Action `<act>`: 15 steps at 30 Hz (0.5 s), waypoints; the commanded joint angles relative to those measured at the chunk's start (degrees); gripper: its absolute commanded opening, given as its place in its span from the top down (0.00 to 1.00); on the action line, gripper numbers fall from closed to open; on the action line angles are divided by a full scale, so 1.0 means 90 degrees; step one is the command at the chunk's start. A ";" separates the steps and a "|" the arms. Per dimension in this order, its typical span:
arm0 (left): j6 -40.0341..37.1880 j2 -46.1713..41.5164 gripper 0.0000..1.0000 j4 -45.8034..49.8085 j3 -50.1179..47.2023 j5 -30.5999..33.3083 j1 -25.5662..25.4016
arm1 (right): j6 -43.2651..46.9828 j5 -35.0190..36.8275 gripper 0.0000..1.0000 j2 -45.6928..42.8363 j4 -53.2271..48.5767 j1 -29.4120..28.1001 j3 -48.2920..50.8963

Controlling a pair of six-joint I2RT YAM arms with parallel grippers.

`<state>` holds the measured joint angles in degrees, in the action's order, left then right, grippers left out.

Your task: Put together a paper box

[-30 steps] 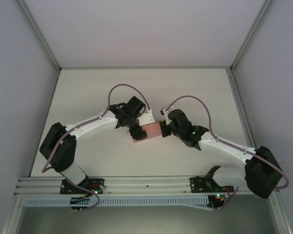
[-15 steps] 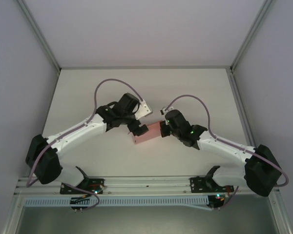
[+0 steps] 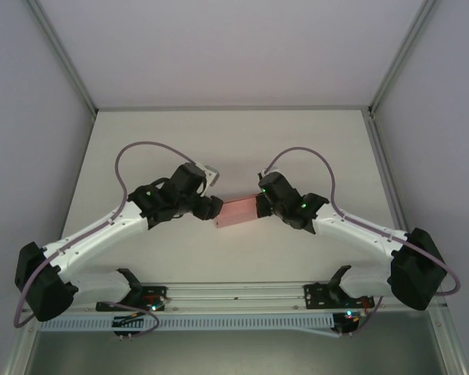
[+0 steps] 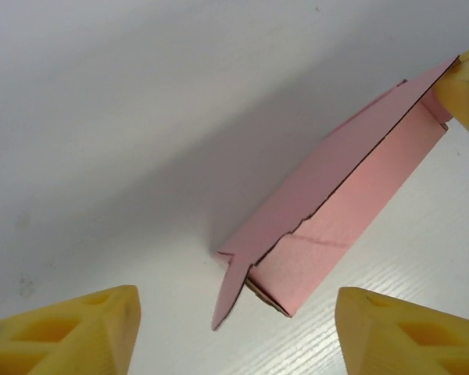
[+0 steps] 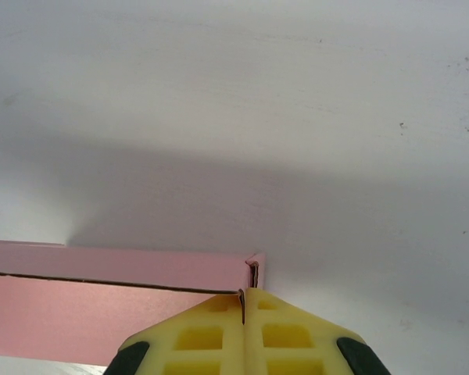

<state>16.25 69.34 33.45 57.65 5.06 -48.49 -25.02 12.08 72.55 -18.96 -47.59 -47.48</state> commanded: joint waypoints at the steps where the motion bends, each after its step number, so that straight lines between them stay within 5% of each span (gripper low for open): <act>1: 0.0181 -0.0024 0.41 -0.0025 -0.0084 -0.0166 -0.0035 | -0.0258 0.0073 1.00 0.0109 -0.0487 -0.0108 -0.0098; 7: 0.0129 0.0421 0.59 0.0089 -0.0065 -0.0087 -0.0046 | -0.0315 0.0025 1.00 0.0127 -0.0462 -0.0153 -0.0092; 13: 0.0106 0.0584 0.63 -0.0014 -0.0127 -0.0036 -0.0032 | -0.0306 -0.0035 1.00 0.0209 -0.0471 -0.0180 -0.0101; 15: 0.0114 0.0668 0.74 0.0010 -0.0084 -0.0025 -0.0033 | -0.0316 -0.0025 1.00 0.0241 -0.0473 -0.0198 -0.0106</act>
<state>17.65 74.28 33.41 56.82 4.36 -48.49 -26.68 12.19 73.17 -19.46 -48.45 -48.18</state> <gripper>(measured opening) 0.288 0.047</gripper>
